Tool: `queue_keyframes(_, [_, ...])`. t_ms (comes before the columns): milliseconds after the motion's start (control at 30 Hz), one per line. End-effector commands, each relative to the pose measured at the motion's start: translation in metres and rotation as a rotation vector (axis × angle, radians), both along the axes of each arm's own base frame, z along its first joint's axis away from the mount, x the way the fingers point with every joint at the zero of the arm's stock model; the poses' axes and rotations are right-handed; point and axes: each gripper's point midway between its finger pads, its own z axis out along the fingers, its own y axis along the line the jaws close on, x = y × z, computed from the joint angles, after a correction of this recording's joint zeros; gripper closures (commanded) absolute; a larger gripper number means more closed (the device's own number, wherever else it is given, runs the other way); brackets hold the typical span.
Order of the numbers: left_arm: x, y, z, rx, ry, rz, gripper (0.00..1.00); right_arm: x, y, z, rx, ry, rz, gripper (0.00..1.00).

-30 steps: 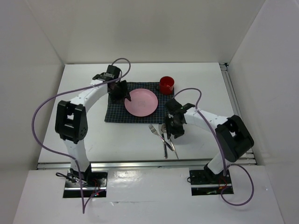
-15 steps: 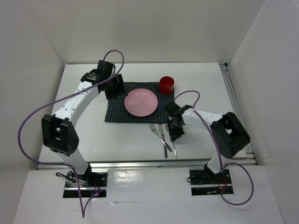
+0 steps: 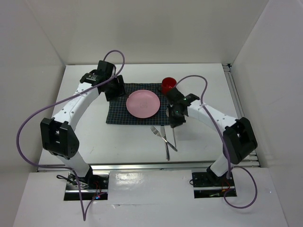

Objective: Set the dinner table for one person

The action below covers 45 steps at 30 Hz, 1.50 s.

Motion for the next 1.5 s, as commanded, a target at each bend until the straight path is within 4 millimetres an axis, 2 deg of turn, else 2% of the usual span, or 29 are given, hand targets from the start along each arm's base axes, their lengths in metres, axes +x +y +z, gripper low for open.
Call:
queue_keyframes(0, [-0.003, 0.001, 0.034, -0.004, -0.083, -0.020, 0.30, 0.030, 0.017, 0.024, 0.013, -0.046, 0.012, 1.00])
queue_keyframes(67, [-0.004, 0.001, 0.038, -0.006, -0.092, -0.020, 0.30, 0.040, 0.021, 0.023, 0.018, -0.043, 0.018, 1.00])
queue_keyframes(100, [-0.004, 0.001, 0.038, -0.006, -0.092, -0.020, 0.30, 0.051, 0.020, 0.018, 0.016, -0.041, -0.003, 1.00])
queue_keyframes(133, [-0.005, 0.003, 0.033, 0.004, -0.082, -0.015, 0.30, 0.065, 0.025, 0.026, 0.049, -0.063, -0.013, 1.00])
queue_keyframes(233, [-0.006, 0.004, 0.036, 0.002, -0.091, -0.015, 0.30, 0.098, 0.029, 0.026, 0.111, -0.081, -0.049, 1.00])
queue_keyframes(467, [-0.008, 0.006, 0.038, 0.015, -0.094, -0.016, 0.30, 0.145, 0.028, 0.010, 0.160, -0.067, -0.100, 1.00])
queue_keyframes(633, [-0.009, 0.008, 0.034, 0.024, -0.087, -0.011, 0.30, 0.161, 0.028, -0.007, 0.163, -0.040, -0.104, 1.00])
queue_keyframes(767, [-0.010, 0.009, 0.031, 0.026, -0.078, -0.011, 0.32, 0.172, 0.024, -0.013, 0.166, -0.036, -0.113, 1.00])
queue_keyframes(800, [-0.011, 0.009, 0.024, 0.031, -0.060, -0.011, 0.32, 0.177, 0.025, -0.010, 0.174, -0.053, -0.112, 1.00])
queue_keyframes(1067, [-0.009, 0.009, 0.025, 0.034, -0.071, -0.019, 0.32, 0.185, 0.026, -0.034, 0.167, -0.020, -0.110, 1.00])
queue_keyframes(1100, [-0.008, 0.008, 0.022, 0.036, -0.062, -0.019, 0.32, 0.187, 0.026, -0.031, 0.168, -0.031, -0.101, 1.00])
queue_keyframes(1267, [-0.009, 0.009, 0.018, 0.039, -0.053, -0.019, 0.32, 0.195, 0.022, -0.043, 0.135, -0.045, -0.105, 1.00])
queue_keyframes(1467, [-0.011, 0.009, 0.015, 0.041, -0.045, -0.019, 0.32, 0.196, 0.038, -0.043, 0.136, -0.053, -0.066, 1.00])
